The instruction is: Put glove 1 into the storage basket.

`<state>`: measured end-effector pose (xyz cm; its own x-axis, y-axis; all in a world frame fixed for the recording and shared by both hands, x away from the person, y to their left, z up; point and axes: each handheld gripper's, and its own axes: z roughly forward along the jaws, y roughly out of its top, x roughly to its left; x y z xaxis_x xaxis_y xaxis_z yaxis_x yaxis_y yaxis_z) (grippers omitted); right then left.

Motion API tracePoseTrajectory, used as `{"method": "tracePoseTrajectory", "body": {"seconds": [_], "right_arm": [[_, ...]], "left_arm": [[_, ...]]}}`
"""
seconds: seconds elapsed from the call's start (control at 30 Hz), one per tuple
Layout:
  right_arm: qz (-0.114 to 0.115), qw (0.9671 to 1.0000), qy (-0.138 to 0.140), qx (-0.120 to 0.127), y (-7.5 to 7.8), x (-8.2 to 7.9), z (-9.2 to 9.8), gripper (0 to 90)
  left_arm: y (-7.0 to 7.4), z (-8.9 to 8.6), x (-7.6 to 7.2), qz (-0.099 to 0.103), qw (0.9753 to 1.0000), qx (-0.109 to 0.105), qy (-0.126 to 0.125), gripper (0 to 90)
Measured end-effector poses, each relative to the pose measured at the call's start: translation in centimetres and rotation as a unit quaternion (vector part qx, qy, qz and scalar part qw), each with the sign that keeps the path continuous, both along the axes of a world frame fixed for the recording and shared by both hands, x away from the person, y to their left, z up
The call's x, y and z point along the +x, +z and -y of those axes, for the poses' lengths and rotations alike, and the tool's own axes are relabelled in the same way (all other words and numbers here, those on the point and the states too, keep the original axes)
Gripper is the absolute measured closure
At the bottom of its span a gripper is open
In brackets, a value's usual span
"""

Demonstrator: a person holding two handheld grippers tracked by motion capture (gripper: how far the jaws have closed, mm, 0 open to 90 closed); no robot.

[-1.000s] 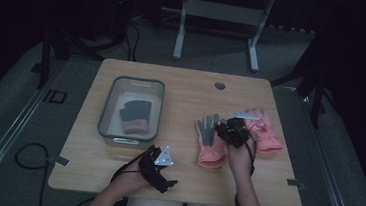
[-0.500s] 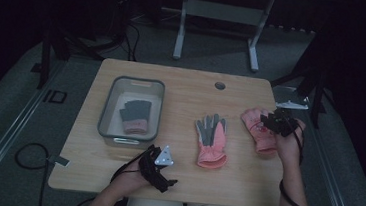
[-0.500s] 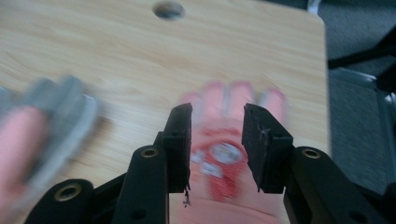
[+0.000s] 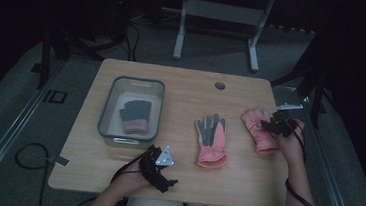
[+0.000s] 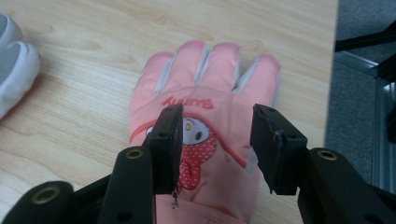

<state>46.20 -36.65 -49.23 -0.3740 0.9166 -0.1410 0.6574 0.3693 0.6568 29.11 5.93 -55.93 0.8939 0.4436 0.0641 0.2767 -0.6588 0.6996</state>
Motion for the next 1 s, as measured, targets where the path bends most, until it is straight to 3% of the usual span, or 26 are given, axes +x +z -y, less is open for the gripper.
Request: {"method": "tracePoseTrajectory", "body": {"seconds": [0.07,0.2,0.33,0.4,0.43,0.47,0.6,0.83,0.9,1.0], "right_arm": [[-0.02,0.9997,0.004,-0.013,-1.4,0.5,-0.2,52.1],[-0.019,0.9998,0.001,-0.011,-2.0,0.5,-0.1,52.4],[-0.025,0.9997,-0.007,-0.007,-2.7,0.6,-0.2,64.0],[-0.025,0.9996,-0.01,-0.004,-2.7,0.6,-0.2,64.0],[-0.027,0.9995,-0.015,-0.003,-2.8,0.5,-0.4,74.5],[-0.025,0.9995,-0.018,-0.007,-2.8,0.5,-0.6,77.3],[-0.028,0.9992,-0.028,0.001,-2.6,0.5,-0.7,81.4],[-0.017,0.9978,-0.053,0.036,-0.2,-0.6,-0.6,84.9],[0.006,0.9964,-0.062,0.057,1.5,-1.9,-1.1,85.0],[0.017,0.995,-0.069,0.071,2.9,-3.3,-1.8,85.0]], "left_arm": [[0.0,0.0,0.0,0.0,1.0,0.002,-0.001,1.1],[0.0,0.0,0.0,0.0,1.0,0.0,0.001,1.1],[-0.1,-0.1,0.0,0.001,1.0,0.005,-0.003,1.1],[-0.1,-0.1,0.0,0.001,1.0,0.005,-0.003,1.1],[-0.1,0.0,-0.1,0.002,1.0,0.003,-0.001,1.1],[-0.1,0.0,-0.1,0.002,1.0,0.003,-0.001,1.1],[-0.1,-0.1,0.0,0.004,1.0,0.006,-0.002,1.1],[-0.1,-0.2,0.0,0.004,1.0,0.006,-0.002,1.1],[-0.1,-0.2,0.0,0.005,1.0,0.007,-0.002,1.1],[-0.1,-0.2,0.0,0.005,1.0,0.004,-0.001,1.1]]}}
